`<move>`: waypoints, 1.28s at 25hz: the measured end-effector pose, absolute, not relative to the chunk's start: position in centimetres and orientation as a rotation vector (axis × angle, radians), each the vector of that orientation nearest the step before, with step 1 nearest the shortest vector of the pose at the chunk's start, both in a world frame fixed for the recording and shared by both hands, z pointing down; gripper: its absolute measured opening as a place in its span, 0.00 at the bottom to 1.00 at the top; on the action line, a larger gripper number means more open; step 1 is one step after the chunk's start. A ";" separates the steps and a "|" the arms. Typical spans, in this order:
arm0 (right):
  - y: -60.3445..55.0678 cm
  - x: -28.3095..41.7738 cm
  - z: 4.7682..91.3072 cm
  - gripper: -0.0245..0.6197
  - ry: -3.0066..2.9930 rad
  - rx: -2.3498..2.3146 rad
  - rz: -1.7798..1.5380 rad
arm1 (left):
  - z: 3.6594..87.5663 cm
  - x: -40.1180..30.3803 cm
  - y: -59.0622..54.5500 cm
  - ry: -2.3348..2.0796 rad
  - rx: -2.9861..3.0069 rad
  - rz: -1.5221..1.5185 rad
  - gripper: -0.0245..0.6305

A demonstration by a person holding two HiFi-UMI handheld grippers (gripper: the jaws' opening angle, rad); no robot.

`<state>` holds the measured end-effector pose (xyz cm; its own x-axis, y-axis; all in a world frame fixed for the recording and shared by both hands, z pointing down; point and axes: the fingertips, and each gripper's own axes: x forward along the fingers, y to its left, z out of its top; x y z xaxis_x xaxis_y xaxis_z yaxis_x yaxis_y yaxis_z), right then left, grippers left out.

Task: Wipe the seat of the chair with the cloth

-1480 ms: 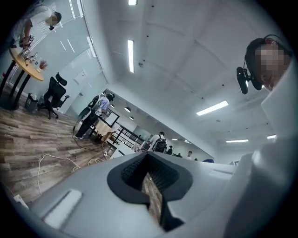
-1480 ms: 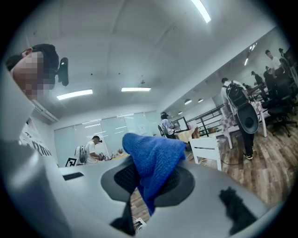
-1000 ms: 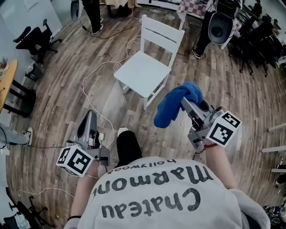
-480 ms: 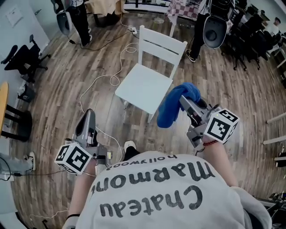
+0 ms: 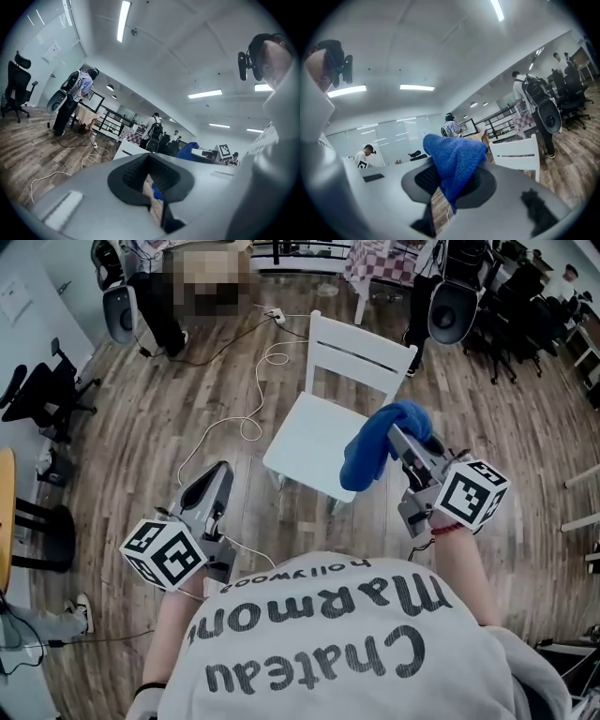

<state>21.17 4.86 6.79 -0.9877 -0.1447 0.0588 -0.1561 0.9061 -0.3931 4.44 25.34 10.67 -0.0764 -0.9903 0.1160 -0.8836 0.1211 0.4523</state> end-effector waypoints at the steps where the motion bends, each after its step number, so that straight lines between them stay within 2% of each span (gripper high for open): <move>1: 4.9 20.6 6.9 0.16 -3.043 0.251 0.633 | 10.8 3.7 25.3 -2.007 1.820 -0.385 0.05; 14: 1.2 15.7 8.7 0.16 -3.015 0.359 0.793 | 12.0 -0.6 22.7 -1.943 1.856 -0.495 0.05; 20: -1.6 10.1 10.2 0.16 -2.990 0.361 0.831 | 12.9 -5.4 20.2 -1.975 1.818 -0.400 0.05; 25: -3.7 8.7 12.9 0.16 -2.977 0.372 0.869 | 14.2 -6.3 17.5 -1.954 1.842 -0.427 0.05; 32: -8.0 2.3 11.9 0.16 -2.976 0.271 0.775 | 13.6 -13.4 8.1 -2.050 1.938 -0.195 0.05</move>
<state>2.35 -7.99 11.88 -0.9831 -0.1556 0.0961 -0.1827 0.8586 -0.4790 -13.42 8.06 13.62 -0.0347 -0.9907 0.1312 -0.9481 0.0742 0.3091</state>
